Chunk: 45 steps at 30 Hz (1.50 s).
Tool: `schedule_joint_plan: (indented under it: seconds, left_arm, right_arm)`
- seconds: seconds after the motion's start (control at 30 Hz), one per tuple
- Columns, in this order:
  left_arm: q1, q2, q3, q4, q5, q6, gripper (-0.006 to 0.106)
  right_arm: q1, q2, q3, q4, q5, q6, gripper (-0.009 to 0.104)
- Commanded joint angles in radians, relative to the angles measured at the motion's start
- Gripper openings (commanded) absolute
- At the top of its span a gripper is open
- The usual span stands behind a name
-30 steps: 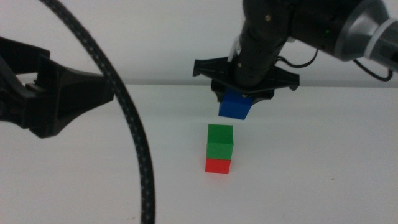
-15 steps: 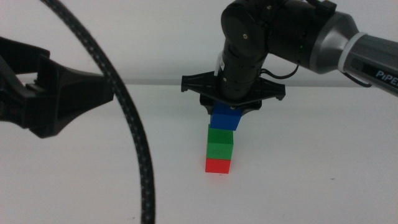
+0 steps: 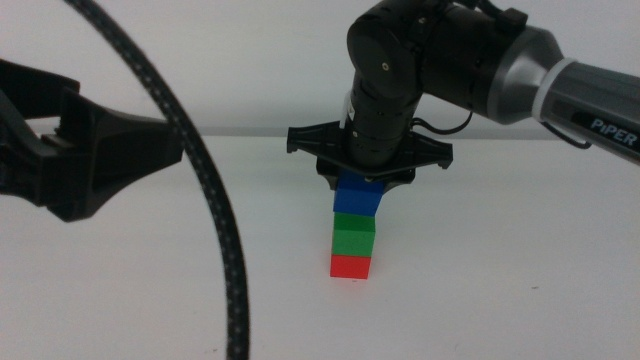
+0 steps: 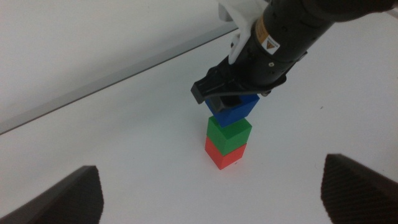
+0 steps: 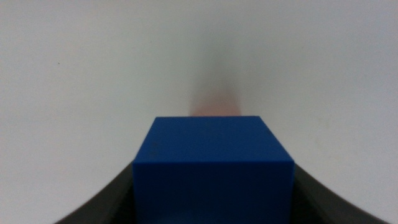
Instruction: Stack red cubes first, then green, then blue cubes in a specific spot.
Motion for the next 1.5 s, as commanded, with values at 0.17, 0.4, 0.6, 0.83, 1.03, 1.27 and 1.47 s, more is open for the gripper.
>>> schedule_joint_plan:
  seconds: [0.17,0.4,0.6,0.83,1.03,1.27,1.47]
  left_arm:
    - [-0.001,-0.002,0.004,-0.005,-0.018,-0.001,0.094]
    - [-0.001,-0.002,0.004,-0.005,-0.018,-0.001,0.094]
    - [-0.001,-0.002,0.004,-0.005,-0.018,-0.001,0.094]
    - [-0.001,-0.002,0.004,-0.002,-0.018,-0.001,0.094]
    - [-0.001,-0.002,0.004,-0.002,-0.018,-0.001,0.094]
    - [-0.001,-0.002,0.004,-0.002,-0.018,-0.001,0.094]
    - [-0.001,-0.002,0.004,-0.002,-0.018,-0.001,0.094]
  right_arm:
    - [0.004,0.008,-0.007,0.007,0.104,0.004,0.017]
    - [0.004,0.008,-0.005,0.021,0.104,-0.017,0.017]
    - [0.004,0.008,-0.005,0.03,0.104,-0.022,0.017]
    - [0.004,-0.002,-0.003,0.03,0.104,-0.027,0.017]
    - [0.004,-0.011,-0.003,0.027,0.104,-0.035,0.017]
    - [0.002,-0.044,0.053,0.02,0.074,-0.057,0.017]
    - [0.0,-0.045,0.055,0.026,0.049,-0.071,0.017]
